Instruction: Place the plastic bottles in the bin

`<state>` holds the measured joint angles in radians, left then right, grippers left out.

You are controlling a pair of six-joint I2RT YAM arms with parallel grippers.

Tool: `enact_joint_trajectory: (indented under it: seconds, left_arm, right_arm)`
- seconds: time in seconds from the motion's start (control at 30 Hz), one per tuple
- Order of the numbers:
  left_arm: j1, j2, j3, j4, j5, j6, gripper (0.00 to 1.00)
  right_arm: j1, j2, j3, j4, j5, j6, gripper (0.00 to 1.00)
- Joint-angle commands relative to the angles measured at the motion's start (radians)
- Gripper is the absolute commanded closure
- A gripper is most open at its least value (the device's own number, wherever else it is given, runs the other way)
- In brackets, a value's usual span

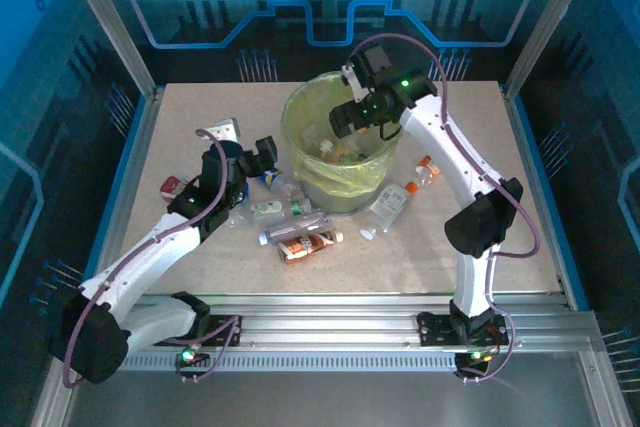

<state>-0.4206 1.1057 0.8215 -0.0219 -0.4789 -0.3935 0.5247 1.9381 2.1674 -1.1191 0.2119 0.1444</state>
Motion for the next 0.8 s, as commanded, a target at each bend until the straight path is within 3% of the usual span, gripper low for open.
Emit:
enact_joint_trajectory:
  seconds: [0.0,0.23,0.37,0.53,0.77]
  left_arm:
    - [0.008,-0.023,-0.01,-0.013,-0.024,0.007,0.01]
    - [0.01,-0.026,-0.014,-0.013,-0.025,0.007,0.01]
    - [0.011,-0.028,-0.016,-0.01,-0.026,0.003,0.01]
    - [0.013,-0.027,-0.017,-0.007,-0.016,-0.001,0.01]
    - [0.015,-0.016,-0.016,-0.003,-0.008,-0.007,0.01]
  right_arm:
    - [0.004,-0.078,0.034,-0.031,0.036,0.004,0.0]
    - [-0.058,-0.205,-0.028,-0.005,0.046,0.066,0.0]
    - [-0.159,-0.304,-0.139,0.03,0.014,0.143,0.0]
    - [-0.358,-0.399,-0.333,0.06,-0.108,0.281,0.0]
    - [-0.448,-0.417,-0.507,0.07,-0.108,0.347,0.0]
